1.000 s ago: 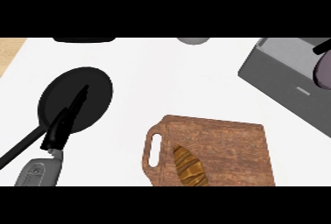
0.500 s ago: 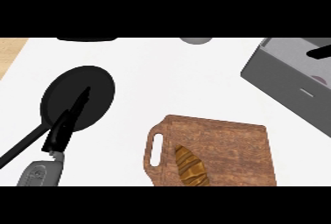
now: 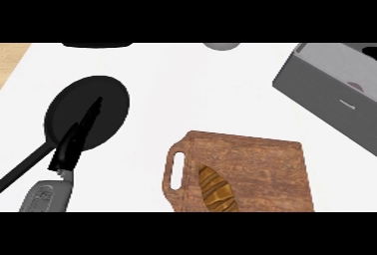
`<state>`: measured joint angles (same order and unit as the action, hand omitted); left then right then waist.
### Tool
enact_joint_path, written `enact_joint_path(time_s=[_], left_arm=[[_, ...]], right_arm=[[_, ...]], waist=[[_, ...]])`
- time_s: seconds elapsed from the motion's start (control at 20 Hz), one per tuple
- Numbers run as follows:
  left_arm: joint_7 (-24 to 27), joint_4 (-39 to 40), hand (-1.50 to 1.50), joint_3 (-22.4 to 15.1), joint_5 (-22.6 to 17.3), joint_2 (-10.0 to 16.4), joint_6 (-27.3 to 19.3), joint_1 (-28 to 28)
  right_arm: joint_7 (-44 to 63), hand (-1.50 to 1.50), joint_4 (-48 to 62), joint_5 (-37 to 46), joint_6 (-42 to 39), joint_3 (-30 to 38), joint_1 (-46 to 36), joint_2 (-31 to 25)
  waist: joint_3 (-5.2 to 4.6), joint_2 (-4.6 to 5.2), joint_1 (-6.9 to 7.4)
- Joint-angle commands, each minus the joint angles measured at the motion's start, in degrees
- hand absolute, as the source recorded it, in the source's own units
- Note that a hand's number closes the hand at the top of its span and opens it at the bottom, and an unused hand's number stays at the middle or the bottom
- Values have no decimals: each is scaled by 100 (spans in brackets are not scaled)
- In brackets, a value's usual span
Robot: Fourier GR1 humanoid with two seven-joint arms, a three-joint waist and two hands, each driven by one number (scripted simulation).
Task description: Pick the eggplant from the cutting board and place it in the cardboard box
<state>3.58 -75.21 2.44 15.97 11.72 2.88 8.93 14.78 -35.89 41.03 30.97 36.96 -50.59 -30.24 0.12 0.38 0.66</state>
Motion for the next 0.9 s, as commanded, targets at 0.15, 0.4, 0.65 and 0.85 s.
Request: enact_joint_path(time_s=[0.15, 0.4, 0.65, 0.85], left_arm=[[33, 11, 0, 68, -22, 51, 46, -60], [-118, -154, 0, -47, 104, -123, -81, -52], [231, 202, 0, 141, -8, 22, 57, -51], [-90, -139, 0, 78, 92, -16, 10, -98]], right_arm=[[-1548, -150, -510, -1257, 530, 833, 805, 86], [-2471, -150, -420, -1940, 515, 1073, 1174, -37], [-2780, -150, -1052, -2442, 481, 1342, 1919, -48], [-3161, -150, -1084, -2940, 187, 1519, 2494, -223]], waist=[[-2, -29, -76], [-4, -19, -29], [-11, -35, -95], [-9, -37, -69]])
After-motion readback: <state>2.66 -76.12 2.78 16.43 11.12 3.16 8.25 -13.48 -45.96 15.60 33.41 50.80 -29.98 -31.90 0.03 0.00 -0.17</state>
